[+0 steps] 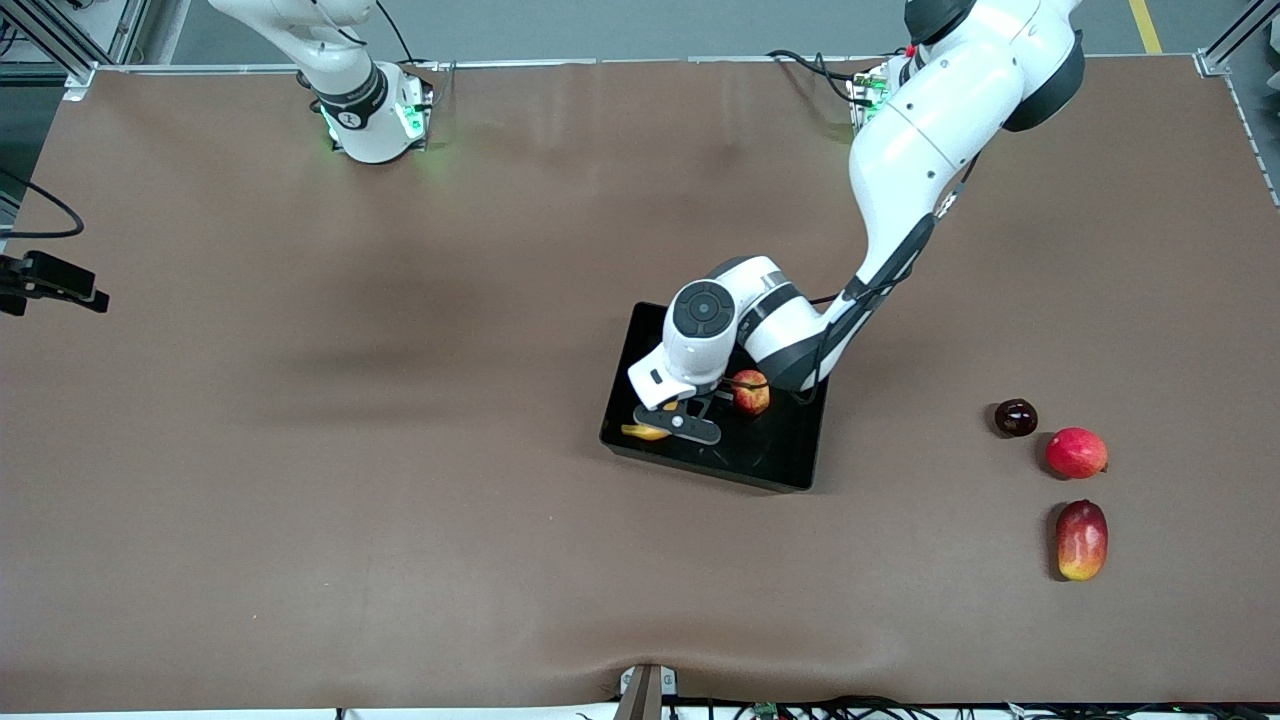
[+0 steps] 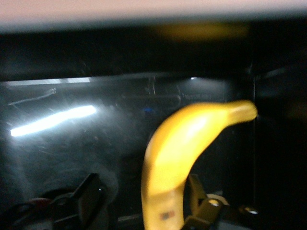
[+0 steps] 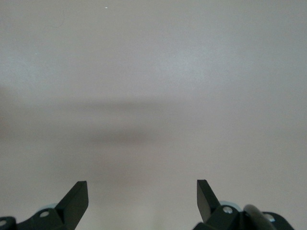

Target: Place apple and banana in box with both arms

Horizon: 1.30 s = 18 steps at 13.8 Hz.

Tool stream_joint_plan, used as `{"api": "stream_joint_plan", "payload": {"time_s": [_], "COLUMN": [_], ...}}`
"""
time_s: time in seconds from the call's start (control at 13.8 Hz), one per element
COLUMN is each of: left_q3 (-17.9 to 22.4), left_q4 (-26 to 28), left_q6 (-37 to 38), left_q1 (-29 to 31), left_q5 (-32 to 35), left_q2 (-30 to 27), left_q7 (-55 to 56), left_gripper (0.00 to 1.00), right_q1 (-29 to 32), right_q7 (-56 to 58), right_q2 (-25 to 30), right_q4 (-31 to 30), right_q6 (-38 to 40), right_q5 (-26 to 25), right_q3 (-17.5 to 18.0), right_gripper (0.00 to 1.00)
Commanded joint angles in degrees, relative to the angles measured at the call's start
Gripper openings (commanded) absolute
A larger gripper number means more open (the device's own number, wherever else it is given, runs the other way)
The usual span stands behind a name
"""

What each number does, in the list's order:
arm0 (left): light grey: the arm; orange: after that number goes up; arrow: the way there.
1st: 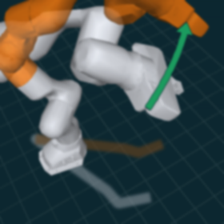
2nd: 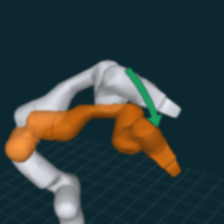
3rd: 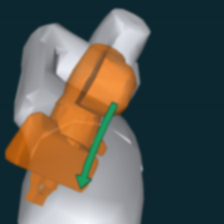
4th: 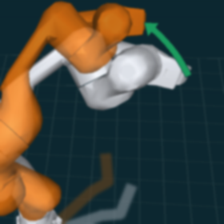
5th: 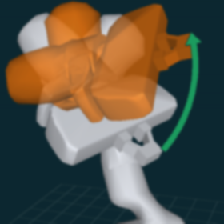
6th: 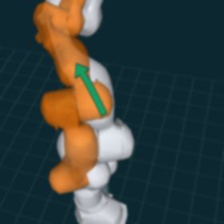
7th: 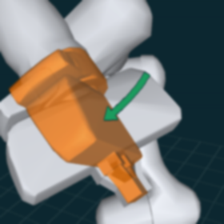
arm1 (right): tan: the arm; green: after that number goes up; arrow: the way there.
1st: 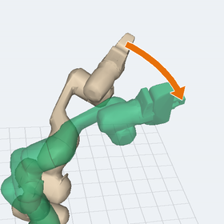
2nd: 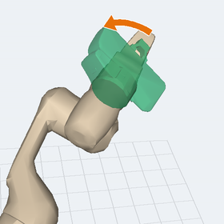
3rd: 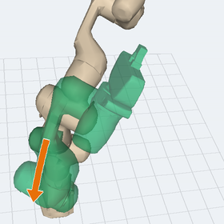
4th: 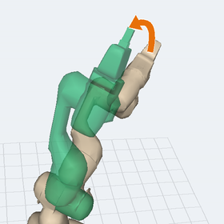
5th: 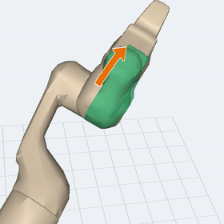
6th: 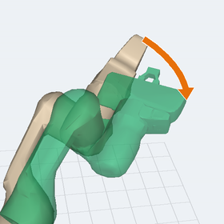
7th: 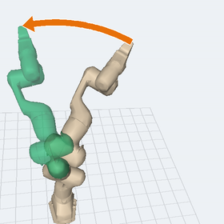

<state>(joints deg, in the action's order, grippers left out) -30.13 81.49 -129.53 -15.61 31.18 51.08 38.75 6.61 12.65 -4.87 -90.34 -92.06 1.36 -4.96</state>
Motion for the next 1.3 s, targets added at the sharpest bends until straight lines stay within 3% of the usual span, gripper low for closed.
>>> {"api": "stream_joint_plan", "payload": {"time_s": [0.0,0.14,0.36,0.58,1.01,1.08,1.23], "left_q3": [-0.02,-0.37,-0.19,-0.29,-0.02,2.07,12.15], "left_q4": [0.6,-1.76,-1.51,-1.95,-2.04,-1.52,0.94], "left_q6": [4.79,10.68,13.6,20.87,31.96,32.93,35.57], "left_q1": [2.68,7.15,14.45,21.57,31.25,30.21,23.12], "left_q5": [-0.06,-2.42,-5.42,-14.27,-19.39,-20.27,-22.55], "left_q2": [-8.51,-15.1,-24.69,-29.71,-38.23,-40.68,-44.64], "left_q7": [1.15,0.54,0.27,-3.66,-16.14,-20.17,-26.16], "left_gripper": [1.0,1.0,1.0,1.0,1.0,1.0,1.0], "right_q1": [1.12,1.12,1.56,-0.28,-1.78,-1.86,-1.87], "right_q7": [0.09,0.09,0.0,-0.53,-0.53,-0.53,-0.44], "right_q2": [-0.23,0.12,0.12,1.0,1.97,1.97,2.14], "right_q4": [2.52,6.3,8.51,8.6,8.69,8.6,8.6], "right_q6": [1.27,6.34,10.22,13.92,14.37,14.11,12.44], "right_q5": [0.13,-0.92,0.22,0.13,3.46,3.47,3.56], "right_q3": [0.92,0.83,1.01,1.71,1.36,1.45,1.54], "right_gripper": [1.0,1.0,1.0,1.0,1.0,1.0,1.0]}}
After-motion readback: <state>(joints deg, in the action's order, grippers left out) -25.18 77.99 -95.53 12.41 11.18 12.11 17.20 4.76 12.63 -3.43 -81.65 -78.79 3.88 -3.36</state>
